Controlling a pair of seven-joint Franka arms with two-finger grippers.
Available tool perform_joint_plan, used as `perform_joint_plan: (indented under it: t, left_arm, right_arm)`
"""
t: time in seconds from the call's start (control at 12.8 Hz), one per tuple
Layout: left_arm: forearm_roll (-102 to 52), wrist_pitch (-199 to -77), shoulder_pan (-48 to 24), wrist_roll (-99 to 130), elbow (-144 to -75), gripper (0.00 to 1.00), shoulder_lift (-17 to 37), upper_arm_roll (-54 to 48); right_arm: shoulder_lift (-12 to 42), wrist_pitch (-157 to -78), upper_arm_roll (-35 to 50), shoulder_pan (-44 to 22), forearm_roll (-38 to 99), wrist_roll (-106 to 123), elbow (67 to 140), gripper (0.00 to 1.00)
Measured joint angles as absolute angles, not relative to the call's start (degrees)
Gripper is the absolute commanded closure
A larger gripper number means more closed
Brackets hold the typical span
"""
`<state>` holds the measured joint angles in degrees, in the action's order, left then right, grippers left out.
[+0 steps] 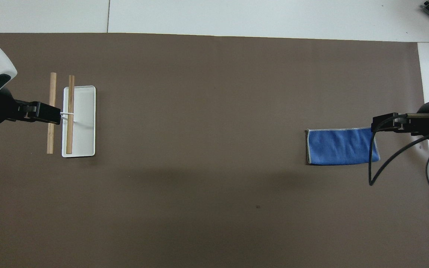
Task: Right arm passes towel to left arm to hang
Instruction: 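Lower the right gripper onto the blue towel and grasp it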
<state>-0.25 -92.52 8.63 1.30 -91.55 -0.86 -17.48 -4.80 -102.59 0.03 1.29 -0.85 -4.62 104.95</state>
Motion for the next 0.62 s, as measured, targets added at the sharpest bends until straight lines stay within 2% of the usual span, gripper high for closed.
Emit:
perform_joint_plan:
  t: [0.39, 0.62]
  left_arm:
    - [-0.25, -92.52, 8.61, 1.3, -91.57, 0.0, -0.86, -17.5]
    - [-0.25, -92.52, 8.59, 1.3, -91.57, 0.0, -0.86, -17.51]
  right_arm:
    - [-4.4, -118.02, 0.02, 1.87, -0.85, -4.56, 117.51, 0.0]
    - [-0.54, -126.64, 0.02, 2.43, -0.85, -2.49, 121.79, 0.0]
